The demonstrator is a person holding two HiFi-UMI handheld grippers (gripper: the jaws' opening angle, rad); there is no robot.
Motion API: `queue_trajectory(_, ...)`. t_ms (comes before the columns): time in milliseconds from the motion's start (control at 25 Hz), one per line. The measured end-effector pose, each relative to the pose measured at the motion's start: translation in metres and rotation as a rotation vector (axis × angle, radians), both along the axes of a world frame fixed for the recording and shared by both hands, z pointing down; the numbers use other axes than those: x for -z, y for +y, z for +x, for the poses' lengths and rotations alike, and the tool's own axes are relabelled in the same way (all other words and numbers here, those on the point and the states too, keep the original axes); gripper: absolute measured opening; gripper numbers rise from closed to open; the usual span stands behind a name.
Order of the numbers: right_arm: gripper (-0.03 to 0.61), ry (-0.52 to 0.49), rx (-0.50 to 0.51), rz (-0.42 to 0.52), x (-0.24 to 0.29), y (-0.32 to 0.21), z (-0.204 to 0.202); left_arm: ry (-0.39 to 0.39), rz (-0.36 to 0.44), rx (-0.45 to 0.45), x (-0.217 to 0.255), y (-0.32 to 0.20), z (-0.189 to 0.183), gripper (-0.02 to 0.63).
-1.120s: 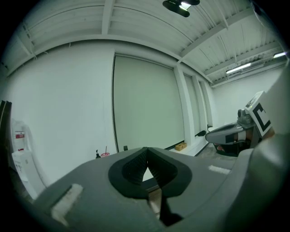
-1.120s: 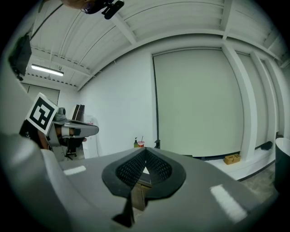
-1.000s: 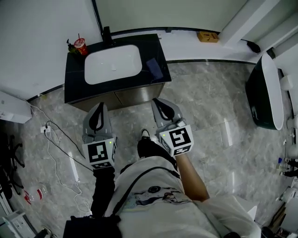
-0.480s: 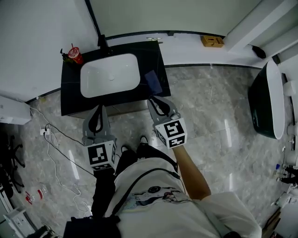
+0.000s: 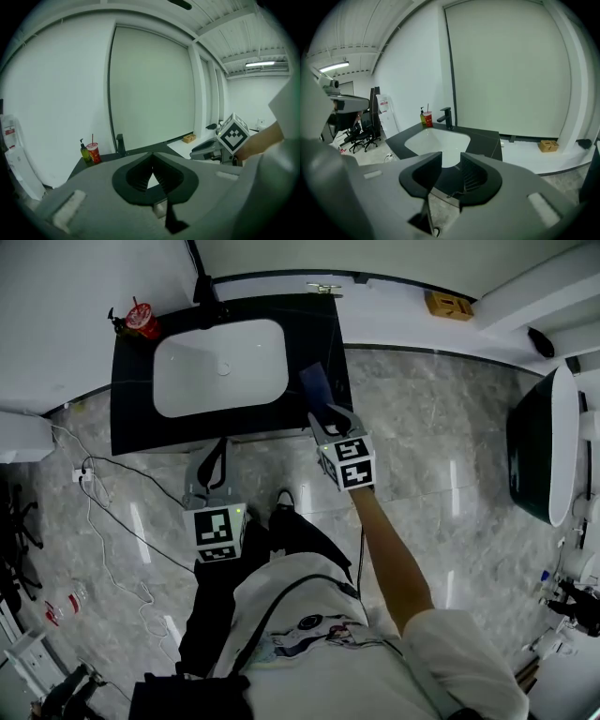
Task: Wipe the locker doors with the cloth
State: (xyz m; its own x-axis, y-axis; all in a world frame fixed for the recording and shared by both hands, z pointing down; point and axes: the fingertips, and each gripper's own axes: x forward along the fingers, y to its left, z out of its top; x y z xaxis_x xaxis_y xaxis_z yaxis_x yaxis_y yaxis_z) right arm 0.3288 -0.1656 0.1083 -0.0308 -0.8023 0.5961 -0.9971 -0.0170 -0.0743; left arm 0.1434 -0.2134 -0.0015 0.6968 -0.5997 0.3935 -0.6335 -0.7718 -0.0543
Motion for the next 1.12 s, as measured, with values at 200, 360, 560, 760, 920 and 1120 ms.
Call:
queue_trajectory(200, 0.126, 0.011, 0.029, -0.1, -0.046, -0.005, 0.012, -0.047, -0.092, -0.018, -0.05, -0.002, 0.019, 0.003)
queue_trajectory(360, 0.157, 0.036, 0.037, -0.182, -0.083, -0.011, 0.032, -0.057, -0.13, -0.034, -0.066, 0.0, 0.036, 0.003)
queue_trajectory(560, 0.221, 0.086, 0.067, -0.304, -0.126, -0.039, 0.052, -0.069, -0.152, -0.046, -0.075, 0.0, 0.041, 0.003)
queue_trajectory(760, 0.278, 0.129, 0.116, -0.466, -0.172, -0.058, 0.059, -0.096, -0.178, -0.043, -0.085, -0.001, 0.034, 0.003)
queue_trajectory(920, 0.27, 0.084, 0.083, -0.486, -0.181, -0.065, 0.058, -0.106, -0.186, -0.037, -0.091, -0.001, 0.03, 0.003)
queue_trajectory(1120, 0.143, 0.107, 0.066, -0.487, -0.183, -0.063, 0.069, -0.105, -0.195, -0.034, -0.094, 0.0, 0.027, 0.003)
